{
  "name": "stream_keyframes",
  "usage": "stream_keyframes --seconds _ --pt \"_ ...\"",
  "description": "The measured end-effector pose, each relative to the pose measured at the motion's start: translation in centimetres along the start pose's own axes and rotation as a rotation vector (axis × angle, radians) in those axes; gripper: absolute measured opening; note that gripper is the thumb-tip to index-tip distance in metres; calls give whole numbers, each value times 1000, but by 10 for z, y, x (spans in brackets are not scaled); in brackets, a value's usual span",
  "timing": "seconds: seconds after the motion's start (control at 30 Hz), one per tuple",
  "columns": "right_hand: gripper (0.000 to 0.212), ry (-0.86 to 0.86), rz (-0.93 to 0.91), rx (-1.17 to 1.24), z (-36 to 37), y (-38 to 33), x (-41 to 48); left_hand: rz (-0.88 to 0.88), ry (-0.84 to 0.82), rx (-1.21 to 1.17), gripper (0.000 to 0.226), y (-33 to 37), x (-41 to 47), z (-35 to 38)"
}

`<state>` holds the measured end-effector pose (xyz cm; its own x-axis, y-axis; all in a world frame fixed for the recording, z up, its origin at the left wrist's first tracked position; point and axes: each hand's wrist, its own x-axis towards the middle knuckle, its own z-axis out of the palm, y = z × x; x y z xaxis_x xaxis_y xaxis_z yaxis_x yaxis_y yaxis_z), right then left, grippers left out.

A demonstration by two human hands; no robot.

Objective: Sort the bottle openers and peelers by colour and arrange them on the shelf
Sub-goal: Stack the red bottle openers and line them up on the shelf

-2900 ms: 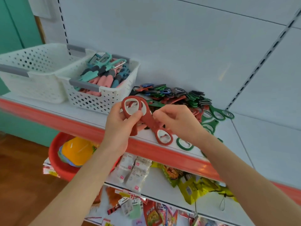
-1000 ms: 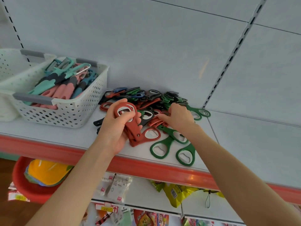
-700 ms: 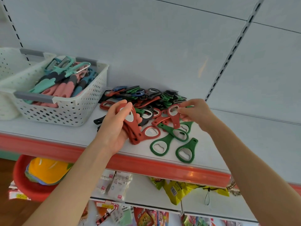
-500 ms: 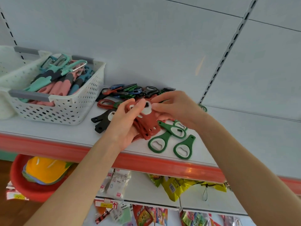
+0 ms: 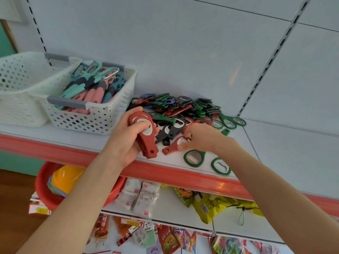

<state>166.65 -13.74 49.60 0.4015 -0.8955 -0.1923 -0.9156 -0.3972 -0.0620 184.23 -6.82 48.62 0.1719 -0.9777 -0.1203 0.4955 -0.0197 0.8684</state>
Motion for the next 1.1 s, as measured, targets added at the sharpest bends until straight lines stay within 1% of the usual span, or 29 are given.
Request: stream_keyframes --seconds 0.13,0.2,0.33,0.43,0.5,0.53,0.57,0.6,0.63,0.7,0.73,0.8,0.87,0.97,1.0,1.07,1.1 --pt "61 -29 2 27 -2 -1 -5 -9 -1 -10 32 3 -4 -6" --pt "60 -34 -13 29 -4 -1 -7 -18 -15 -13 26 3 -5 -8" --pt "56 -55 -25 137 -6 -1 -10 -29 -42 6 15 3 -5 -12" --pt "56 -38 -41 130 -1 0 -9 -42 -71 18 6 4 -5 -13" --pt "53 -13 -18 168 4 3 -9 -66 -101 25 14 5 -5 -14" --pt "47 16 -8 222 5 6 -10 -84 -110 13 16 6 -5 -14" --pt "34 66 -8 318 7 9 -12 -100 -113 -9 16 7 -5 -14" --pt "19 130 0 445 5 14 -15 -107 -115 -26 15 7 -4 -14" --pt "11 199 10 578 2 19 -18 -108 -114 -28 15 8 -4 -14" --pt "14 294 24 785 -12 31 -27 -100 -108 5 20 7 -2 -14" --pt "12 320 34 833 -19 36 -31 -99 -108 21 21 6 -1 -13" --pt "8 320 38 768 -29 40 -35 -96 -117 33 22 5 0 -9" --pt "9 229 -2 574 -30 33 -35 -95 -122 32 22 5 0 -5" --pt "32 48 -36 245 -9 11 -28 -98 -127 35 20 4 1 -2" --pt "35 19 -21 178 -1 6 -25 -102 -125 38 20 4 1 -2" --pt "41 14 -11 110 10 2 -20 -106 -124 40 19 3 2 -2" --pt "40 15 -17 121 13 3 -18 -107 -122 37 18 3 2 -2"
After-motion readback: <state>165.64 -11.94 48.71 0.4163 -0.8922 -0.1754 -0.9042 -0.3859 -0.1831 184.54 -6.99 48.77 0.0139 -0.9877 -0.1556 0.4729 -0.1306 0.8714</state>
